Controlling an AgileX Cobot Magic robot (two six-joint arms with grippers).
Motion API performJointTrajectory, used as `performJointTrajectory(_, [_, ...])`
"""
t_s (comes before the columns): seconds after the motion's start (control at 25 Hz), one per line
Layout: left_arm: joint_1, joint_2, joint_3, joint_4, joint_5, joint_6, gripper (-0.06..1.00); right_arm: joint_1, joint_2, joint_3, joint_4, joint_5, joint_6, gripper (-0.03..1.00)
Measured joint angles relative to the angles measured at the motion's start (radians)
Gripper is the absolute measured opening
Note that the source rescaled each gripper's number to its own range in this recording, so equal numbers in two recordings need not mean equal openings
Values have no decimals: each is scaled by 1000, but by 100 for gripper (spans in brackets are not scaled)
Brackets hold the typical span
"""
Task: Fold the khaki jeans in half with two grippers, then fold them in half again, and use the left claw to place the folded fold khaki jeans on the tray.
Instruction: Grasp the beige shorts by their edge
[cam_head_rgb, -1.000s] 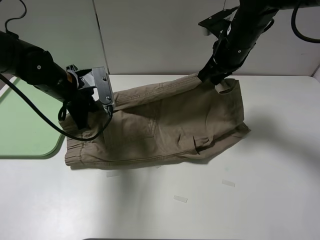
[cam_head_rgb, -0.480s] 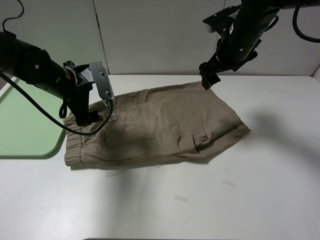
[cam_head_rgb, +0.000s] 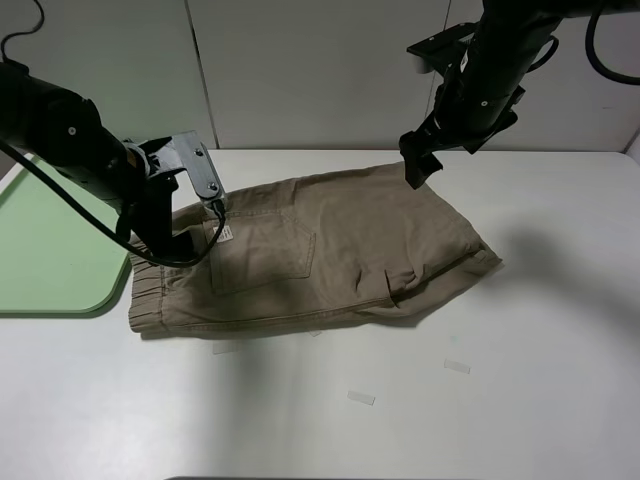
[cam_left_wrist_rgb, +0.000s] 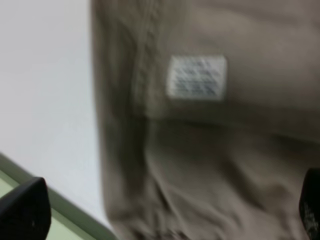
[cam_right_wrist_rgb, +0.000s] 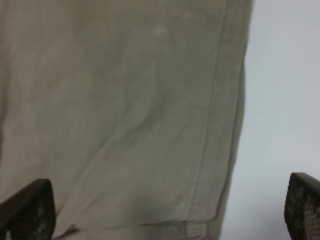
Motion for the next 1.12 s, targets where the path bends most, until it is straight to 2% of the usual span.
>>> performJointTrajectory(0.32, [0,-134,1,-9,174,-269,100,0,0,0,76,92,27,100])
performJointTrajectory(0.64, [0,-232,1,-10,295,-440,100,0,-39,2,99,327,53,100])
performJointTrajectory(0.88, [0,-281,1,-12,367,-551,99,0,-224,106,118,345,92,100])
performJointTrajectory(1.12, [0,-310,2,-12,412,-625,99,0,-504,314,128,348,157,100])
